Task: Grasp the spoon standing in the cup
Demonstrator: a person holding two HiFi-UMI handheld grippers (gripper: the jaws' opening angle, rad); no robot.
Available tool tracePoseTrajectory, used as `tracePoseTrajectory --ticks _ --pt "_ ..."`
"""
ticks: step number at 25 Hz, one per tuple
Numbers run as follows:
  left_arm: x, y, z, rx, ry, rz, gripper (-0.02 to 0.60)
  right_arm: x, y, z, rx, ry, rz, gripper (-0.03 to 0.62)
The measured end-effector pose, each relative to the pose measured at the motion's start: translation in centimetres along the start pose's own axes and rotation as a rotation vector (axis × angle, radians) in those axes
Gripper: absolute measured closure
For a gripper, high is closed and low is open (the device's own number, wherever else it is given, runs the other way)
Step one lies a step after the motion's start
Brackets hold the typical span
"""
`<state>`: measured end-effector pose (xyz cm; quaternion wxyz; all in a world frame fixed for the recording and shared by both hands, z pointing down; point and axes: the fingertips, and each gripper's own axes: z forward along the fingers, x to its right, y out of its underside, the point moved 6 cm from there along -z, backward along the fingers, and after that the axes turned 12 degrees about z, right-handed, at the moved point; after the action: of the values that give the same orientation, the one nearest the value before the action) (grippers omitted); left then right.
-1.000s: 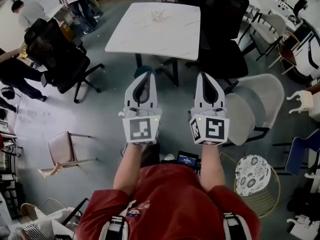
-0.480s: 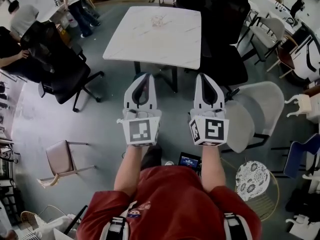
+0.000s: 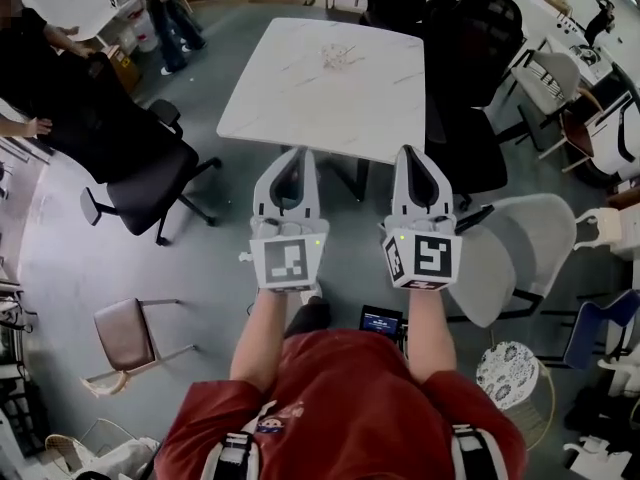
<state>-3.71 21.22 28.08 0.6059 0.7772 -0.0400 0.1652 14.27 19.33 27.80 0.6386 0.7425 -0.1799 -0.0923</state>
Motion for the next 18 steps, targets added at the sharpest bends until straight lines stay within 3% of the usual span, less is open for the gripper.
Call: tracePoseTrajectory --ticks 10,18 --pt "-7.6 3.7 7.3 0.003 0.023 0.000 0.580 -2.5 1.8 10.3 -0.027 0.038 -0.019 0.591" --pt "-10.4 5.9 11.2 0.012 0.040 -0.008 0.580 -2.9 3.2 15.0 -0.037 0.069 -0.023 0.591"
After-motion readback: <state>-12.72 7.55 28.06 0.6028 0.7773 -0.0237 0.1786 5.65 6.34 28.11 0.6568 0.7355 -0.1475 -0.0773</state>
